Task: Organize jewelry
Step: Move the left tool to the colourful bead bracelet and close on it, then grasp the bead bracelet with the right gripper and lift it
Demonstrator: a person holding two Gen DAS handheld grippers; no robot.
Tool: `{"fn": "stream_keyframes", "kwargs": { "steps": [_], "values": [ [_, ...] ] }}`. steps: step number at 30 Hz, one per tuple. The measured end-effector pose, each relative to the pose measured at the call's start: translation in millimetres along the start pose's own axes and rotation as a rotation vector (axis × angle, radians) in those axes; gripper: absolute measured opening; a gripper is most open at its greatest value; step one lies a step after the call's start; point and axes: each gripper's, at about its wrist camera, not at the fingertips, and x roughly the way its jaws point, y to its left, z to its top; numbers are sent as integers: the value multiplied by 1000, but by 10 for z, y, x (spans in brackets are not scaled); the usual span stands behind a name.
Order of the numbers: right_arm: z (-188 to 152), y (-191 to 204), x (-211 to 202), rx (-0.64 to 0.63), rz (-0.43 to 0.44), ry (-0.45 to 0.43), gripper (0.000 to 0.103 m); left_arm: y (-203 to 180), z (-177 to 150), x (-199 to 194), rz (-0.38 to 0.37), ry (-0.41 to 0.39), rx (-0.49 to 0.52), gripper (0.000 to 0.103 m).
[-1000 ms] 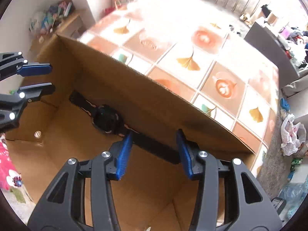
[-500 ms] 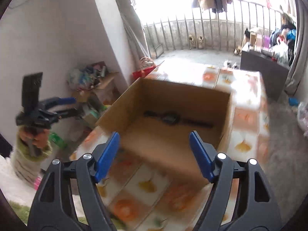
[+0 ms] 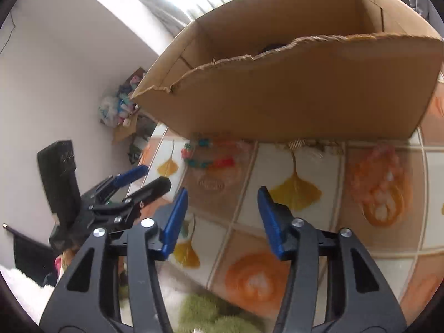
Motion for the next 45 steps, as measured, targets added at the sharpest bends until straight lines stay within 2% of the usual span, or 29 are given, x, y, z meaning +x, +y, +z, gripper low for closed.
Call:
{"fn": "stream_keyframes", "kwargs": {
  "steps": [7,11,13,20,23,25,28,29,33,39,45],
  "values": [
    [173,3,247,20,-54,-1,36,55,78,198,-50,6,-26,58],
    [234,10,314,12,-103,-9,36,78,110,285,-46,24,-28,45],
    [249,-4,357,11,-119,-7,35,86,131,361,-18,44,-21,36],
    [289,-35,488,23,-155,9,28,57,208,441,33,56,13,32],
    [300,-6,511,12,-160,12,26,26,202,454,62,52,40,27],
    [293,34,524,-10,-182,14,19,10,190,460,79,48,51,16],
    [266,84,556,-30,-215,14,9,-6,171,445,98,41,64,12],
    [258,76,544,-27,-211,13,9,-3,175,436,98,40,63,10],
    [254,70,509,-22,-199,4,8,-29,132,356,80,32,68,10],
    [204,65,245,-41,-182,-1,8,-104,54,137,25,28,65,10],
    [113,50,66,-87,-216,32,9,-145,-95,4,-26,66,45,10]
  ]
}}
